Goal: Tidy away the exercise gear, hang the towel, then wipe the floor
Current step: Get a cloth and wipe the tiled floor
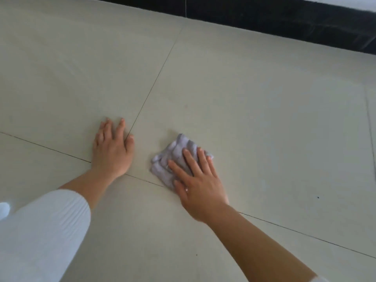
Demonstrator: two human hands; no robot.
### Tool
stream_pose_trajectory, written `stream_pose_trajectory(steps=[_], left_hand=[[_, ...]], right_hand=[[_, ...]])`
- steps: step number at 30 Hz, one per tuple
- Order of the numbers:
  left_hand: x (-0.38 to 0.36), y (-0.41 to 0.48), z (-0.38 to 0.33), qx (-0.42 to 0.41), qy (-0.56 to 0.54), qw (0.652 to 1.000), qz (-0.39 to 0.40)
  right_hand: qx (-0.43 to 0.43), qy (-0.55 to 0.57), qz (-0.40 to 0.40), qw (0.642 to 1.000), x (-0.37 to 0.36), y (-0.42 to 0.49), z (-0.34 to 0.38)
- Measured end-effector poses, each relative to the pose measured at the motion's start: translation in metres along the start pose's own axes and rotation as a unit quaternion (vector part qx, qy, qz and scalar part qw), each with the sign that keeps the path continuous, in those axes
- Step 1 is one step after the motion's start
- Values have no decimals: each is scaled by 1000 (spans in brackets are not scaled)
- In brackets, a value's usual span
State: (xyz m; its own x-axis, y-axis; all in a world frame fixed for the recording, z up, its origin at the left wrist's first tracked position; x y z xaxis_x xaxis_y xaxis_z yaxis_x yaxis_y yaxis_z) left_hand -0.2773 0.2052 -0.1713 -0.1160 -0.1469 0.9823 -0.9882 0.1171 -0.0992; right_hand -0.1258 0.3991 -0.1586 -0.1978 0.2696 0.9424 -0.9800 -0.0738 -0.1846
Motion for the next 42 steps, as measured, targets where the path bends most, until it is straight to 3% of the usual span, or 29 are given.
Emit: stream_pose_trajectory(steps=[3, 5, 9, 14, 17, 20, 23, 26, 28, 29, 32, 34, 36, 38, 42], left_hand=[[14, -9, -18, -5, 80, 995, 67], [18, -36, -29, -16, 116, 988, 99], [21, -96, -28, -37, 172, 969, 171], [40, -137, -21, -79, 235, 929, 274], [52, -148, -19, -115, 241, 912, 311], [62, -136, -7, -140, 227, 918, 292], [52, -138, 10, -142, 235, 912, 304], [37, -146, 21, -152, 224, 919, 288], [33, -145, 30, -173, 208, 927, 261], [34, -141, 35, -184, 200, 928, 256], [36, -130, 55, -222, 181, 924, 254], [37, -119, 69, -227, 155, 931, 242], [39, -104, 86, -201, 115, 947, 225], [41, -89, 108, -175, 83, 961, 198], [45, -51, 161, -130, 54, 980, 139]], right_hand=[[73, -9, 6, 997, -13, -49, -12], [67, -9, 16, 998, -13, -71, -34], [-104, -16, -24, 994, 7, -100, -93], [-335, 14, -2, 942, 35, -125, -160], [-403, 21, 8, 915, 38, -142, -161], [-437, 75, -42, 896, 30, -147, -123], [-357, 68, -8, 931, 6, -133, -58], [-107, -21, 56, 992, -26, -113, 22], [67, -73, 123, 987, -38, -108, 68], [104, -73, 139, 982, -41, -106, 80], [104, -64, 103, 987, -38, -97, 76], [28, -74, 91, 993, -32, -88, 52], [-107, -65, 50, 991, -16, -77, 24], [-230, -71, 17, 970, -5, -70, 0], [-401, 25, 56, 914, 14, -37, 6]])
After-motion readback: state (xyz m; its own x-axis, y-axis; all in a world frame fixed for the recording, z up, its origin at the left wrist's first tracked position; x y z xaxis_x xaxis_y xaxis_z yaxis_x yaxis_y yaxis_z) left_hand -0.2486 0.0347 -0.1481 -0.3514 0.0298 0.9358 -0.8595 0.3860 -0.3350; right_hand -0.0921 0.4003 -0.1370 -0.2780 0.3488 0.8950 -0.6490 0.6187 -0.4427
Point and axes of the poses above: each hand's wrist, its own y-axis towards the middle knuckle, its own x-axis out of the back of the hand, z = x × y, the point moved 1 cm from there along y, towards the middle knuckle
